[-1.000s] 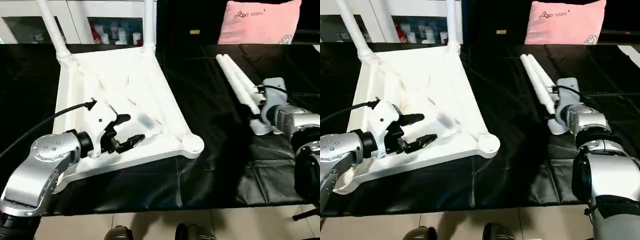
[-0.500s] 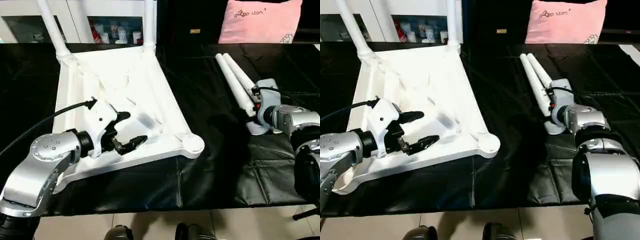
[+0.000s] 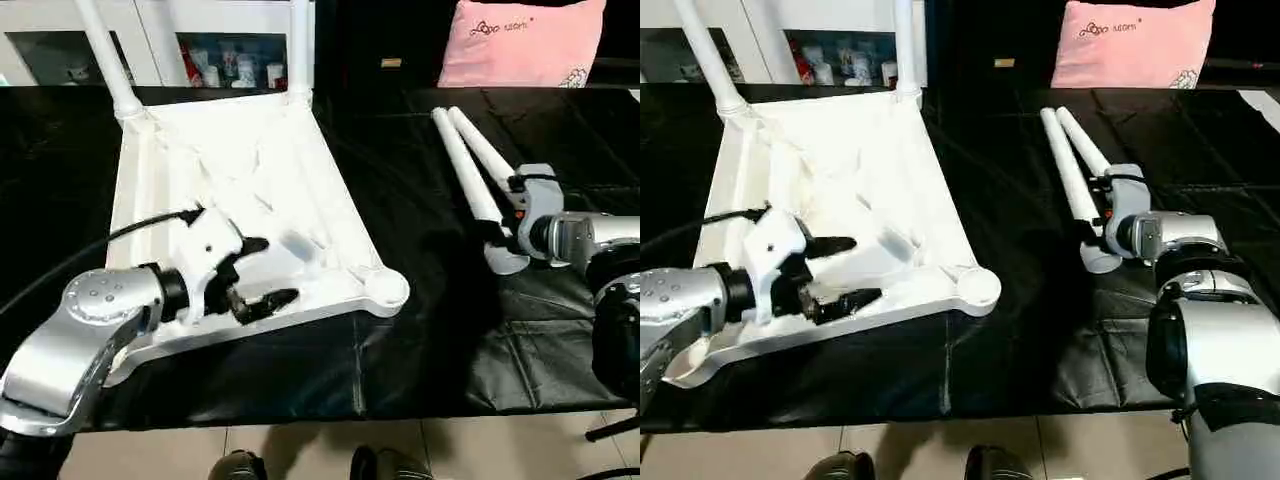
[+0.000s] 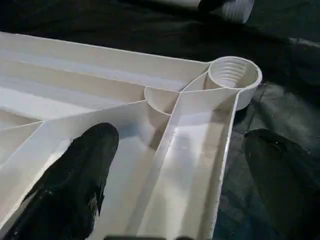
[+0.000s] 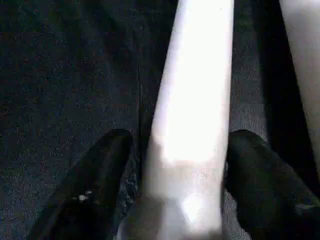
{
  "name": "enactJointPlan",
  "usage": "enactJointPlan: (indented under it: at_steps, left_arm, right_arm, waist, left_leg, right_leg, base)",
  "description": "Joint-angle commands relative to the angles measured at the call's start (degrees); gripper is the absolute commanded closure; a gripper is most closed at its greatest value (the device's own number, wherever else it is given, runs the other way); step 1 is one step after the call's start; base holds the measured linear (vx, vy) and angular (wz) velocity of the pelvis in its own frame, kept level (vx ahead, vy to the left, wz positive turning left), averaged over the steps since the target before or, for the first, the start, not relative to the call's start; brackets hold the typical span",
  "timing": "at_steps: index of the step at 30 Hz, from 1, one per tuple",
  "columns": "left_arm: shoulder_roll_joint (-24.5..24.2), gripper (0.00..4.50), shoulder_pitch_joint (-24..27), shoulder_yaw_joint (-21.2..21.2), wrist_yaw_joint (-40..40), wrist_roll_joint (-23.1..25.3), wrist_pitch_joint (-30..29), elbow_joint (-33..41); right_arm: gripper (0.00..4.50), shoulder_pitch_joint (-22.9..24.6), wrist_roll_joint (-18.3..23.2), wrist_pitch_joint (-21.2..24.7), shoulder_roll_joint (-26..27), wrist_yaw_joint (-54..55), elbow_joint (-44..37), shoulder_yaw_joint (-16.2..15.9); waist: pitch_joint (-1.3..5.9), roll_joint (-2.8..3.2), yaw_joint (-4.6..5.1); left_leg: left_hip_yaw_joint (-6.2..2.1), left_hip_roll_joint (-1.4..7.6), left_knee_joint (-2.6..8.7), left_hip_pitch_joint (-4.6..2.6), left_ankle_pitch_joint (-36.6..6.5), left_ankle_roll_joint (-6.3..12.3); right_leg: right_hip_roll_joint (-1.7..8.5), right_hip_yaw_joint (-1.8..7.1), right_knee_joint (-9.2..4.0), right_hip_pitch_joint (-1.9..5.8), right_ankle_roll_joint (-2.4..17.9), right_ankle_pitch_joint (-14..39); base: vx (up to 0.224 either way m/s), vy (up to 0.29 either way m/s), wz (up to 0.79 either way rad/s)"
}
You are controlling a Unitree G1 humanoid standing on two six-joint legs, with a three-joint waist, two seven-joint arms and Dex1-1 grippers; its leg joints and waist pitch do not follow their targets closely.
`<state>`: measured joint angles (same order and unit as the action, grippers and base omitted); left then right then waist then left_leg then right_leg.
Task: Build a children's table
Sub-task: Pick table leg
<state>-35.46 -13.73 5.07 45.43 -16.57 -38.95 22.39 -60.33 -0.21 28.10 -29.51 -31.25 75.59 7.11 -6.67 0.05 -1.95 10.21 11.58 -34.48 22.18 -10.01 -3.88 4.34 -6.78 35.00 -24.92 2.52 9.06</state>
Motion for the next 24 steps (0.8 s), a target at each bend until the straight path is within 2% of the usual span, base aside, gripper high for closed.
enactJointPlan:
  at_steps: [1, 2, 4, 5, 7, 8, 10, 11, 13, 14, 15, 17, 18, 20, 22, 24]
  left_arm:
    - [0.0, 0.0, -0.3, 0.7, 0.0, -0.5, -0.5, 0.8]
    - [0.1, 0.0, -0.4, 0.8, 0.0, -0.5, -0.5, 0.8]
    - [0.0, 0.0, -0.4, 1.1, -0.1, -0.3, -0.4, 0.9]
    - [0.1, 0.0, -0.6, 1.2, -0.3, -0.3, -0.5, 0.8]
    - [0.4, 0.0, -0.8, 1.4, -0.5, -0.3, -0.6, 0.8]
    - [0.7, 0.0, -0.9, 1.5, -0.9, -0.2, -0.6, 0.8]
    - [0.9, 0.0, -0.7, 1.5, -1.3, 0.0, -0.5, 0.9]
    - [0.9, 0.0, -0.5, 1.5, -1.4, 0.0, -0.4, 1.0]
    - [0.9, 0.0, -0.1, 1.3, -1.6, 0.1, -0.3, 1.2]
    - [0.9, 0.0, 0.0, 1.3, -1.7, 0.1, -0.3, 1.2]
    - [0.9, 0.0, 0.0, 1.3, -1.9, 0.3, -0.1, 1.0]
    - [1.4, 0.0, -0.5, 1.6, -2.4, 0.8, 0.3, -0.1]
    - [1.5, 0.0, -0.5, 1.6, -2.5, 0.8, 0.4, -0.2]
    - [2.5, 0.0, -1.6, 1.8, -3.3, 1.2, 0.9, -1.4]
    - [3.0, 0.0, -2.1, 1.8, -3.7, 1.4, 1.3, -2.3]
    - [5.6, 0.0, -5.0, 1.2, -6.4, 1.8, 1.9, -6.2]
  right_arm:
    - [1.61, 0.0, -0.1, 0.7, -0.2, 0.1, 0.8, 0.1]
    - [1.7, 0.0, -0.2, 0.7, -0.2, 0.0, 0.8, 0.0]
    - [1.81, 0.0, -0.3, 0.8, -0.1, 0.2, 0.8, 0.0]
    - [1.92, -0.1, -0.4, 0.7, 0.0, 0.4, 0.8, 0.1]
    - [2.1, -0.1, -0.4, 0.6, 0.2, 0.7, 0.8, 0.2]
    - [2.16, -0.1, -0.7, 0.2, 0.3, 1.0, 0.8, -0.1]
    - [2.25, -0.1, -0.7, -0.3, 0.6, 1.3, 0.7, 0.0]
    - [2.45, -0.1, -0.5, -0.6, 0.7, 1.3, 0.7, 0.2]
    - [2.49, -0.2, 0.0, -0.9, 1.1, 1.5, 0.7, 0.7]
    - [2.53, -0.3, 0.1, -0.9, 1.2, 1.6, 0.7, 0.8]
    - [2.56, -0.3, 0.3, -1.1, 1.5, 1.6, 0.7, 1.0]
    - [2.56, -0.3, 1.1, -1.8, 2.2, 2.0, 0.6, 1.9]
    - [2.58, -0.4, 1.2, -1.9, 2.2, 2.1, 0.6, 2.0]
    - [2.59, -0.6, 3.1, -2.9, 2.9, 3.3, 0.3, 4.0]
    - [2.59, -0.7, 3.7, -3.2, 3.2, 3.6, 0.2, 4.7]
    - [2.59, -1.0, 6.9, -5.4, 4.0, 4.4, -0.7, 8.0]
  waist:
    - [3.79, -0.23, -0.1]
    - [3.93, -0.42, -0.09]
    - [4.08, -0.39, -0.12]
    - [4.27, -0.87, -0.03]
    - [4.34, -0.8, -0.15]
    - [4.47, -1.09, -0.12]
    - [4.65, -1.21, -0.19]
    - [4.64, -1.17, -0.19]
    - [4.86, -1.48, -0.18]
    - [4.87, -1.41, -0.19]
    - [5.12, -1.71, -0.16]
    - [5.69, -1.83, -0.24]
    - [5.64, -1.73, -0.32]
    - [6.18, -1.79, -0.45]
    - [6.34, -1.78, -0.56]
    - [6.29, -1.45, -0.7]
  left_leg:
    - [-0.3, 1.37, 3.42, -0.58, -12.7, 2.58]
    - [-0.28, 1.37, 3.36, -0.55, -12.4, 2.6]
    - [-0.25, 1.39, 3.32, -0.52, -11.5, 2.79]
    - [-0.17, 1.41, 3.26, -0.51, -11.1, 2.91]
    - [-0.16, 1.4, 3.2, -0.5, -10.5, 3.05]
    - [-0.11, 1.41, 3.17, -0.5, -10.2, 3.04]
    - [-0.11, 1.41, 3.1, -0.45, -9.5, 3.01]
    - [-0.1, 1.42, 3.09, -0.46, -9.4, 3.01]
    - [-0.06, 1.44, 3.03, -0.45, -9.0, 3.02]
    - [-0.05, 1.43, 3.0, -0.42, -8.8, 3.07]
    - [0.0, 1.43, 2.93, -0.43, -8.5, 3.12]
    - [0.0, 1.51, 2.77, -0.48, -7.5, 3.06]
    - [0.0, 1.52, 2.76, -0.46, -7.2, 3.12]
    - [0.04, 1.52, 2.57, -0.52, -6.5, 3.03]
    - [0.07, 1.5, 2.46, -0.47, -6.4, 2.99]
    - [0.11, 1.37, 2.35, -0.47, -7.3, 2.62]
  right_leg:
    - [3.52, 3.39, -4.61, 3.74, 11.2, 20.2]
    - [3.55, 3.4, -4.54, 3.81, 11.1, 20.1]
    - [3.54, 3.43, -4.4, 3.85, 11.3, 19.1]
    - [3.51, 3.44, -4.38, 3.93, 11.4, 18.8]
    - [3.6, 3.46, -4.29, 3.94, 11.5, 18.6]
    - [3.56, 3.46, -4.28, 3.99, 11.4, 18.5]
    - [3.68, 3.5, -4.11, 4.05, 11.3, 18.3]
    - [3.67, 3.5, -4.12, 4.03, 11.2, 18.3]
    - [3.69, 3.51, -4.0, 4.12, 11.3, 17.8]
    - [3.69, 3.53, -3.93, 4.11, 11.3, 17.4]
    - [3.68, 3.54, -3.86, 4.2, 11.3, 17.1]
    - [3.75, 3.55, -3.55, 4.37, 11.5, 15.9]
    - [3.78, 3.58, -3.47, 4.32, 11.6, 15.3]
    - [3.8, 3.58, -3.23, 4.48, 11.9, 14.2]
    - [3.79, 3.6, -3.11, 4.47, 11.9, 13.5]
    - [3.72, 3.61, -3.29, 4.37, 11.6, 14.3]
  base:
    - [0.0, 0.0, 0.0]
    - [0.0, 0.0, 0.0]
    - [0.0, 0.0, 0.0]
    - [0.0, 0.0, 0.0]
    - [0.0, 0.0, 0.0]
    - [0.0, 0.0, 0.0]
    - [0.0, 0.0, 0.0]
    - [0.0, 0.0, 0.0]
    - [0.0, 0.0, 0.0]
    - [0.0, 0.0, 0.0]
    - [0.0, 0.0, 0.0]
    - [0.0, 0.0, 0.0]
    - [0.0, 0.0, 0.0]
    - [0.0, 0.0, 0.0]
    - [0.0, 0.0, 0.0]
    - [0.0, 0.0, 0.0]
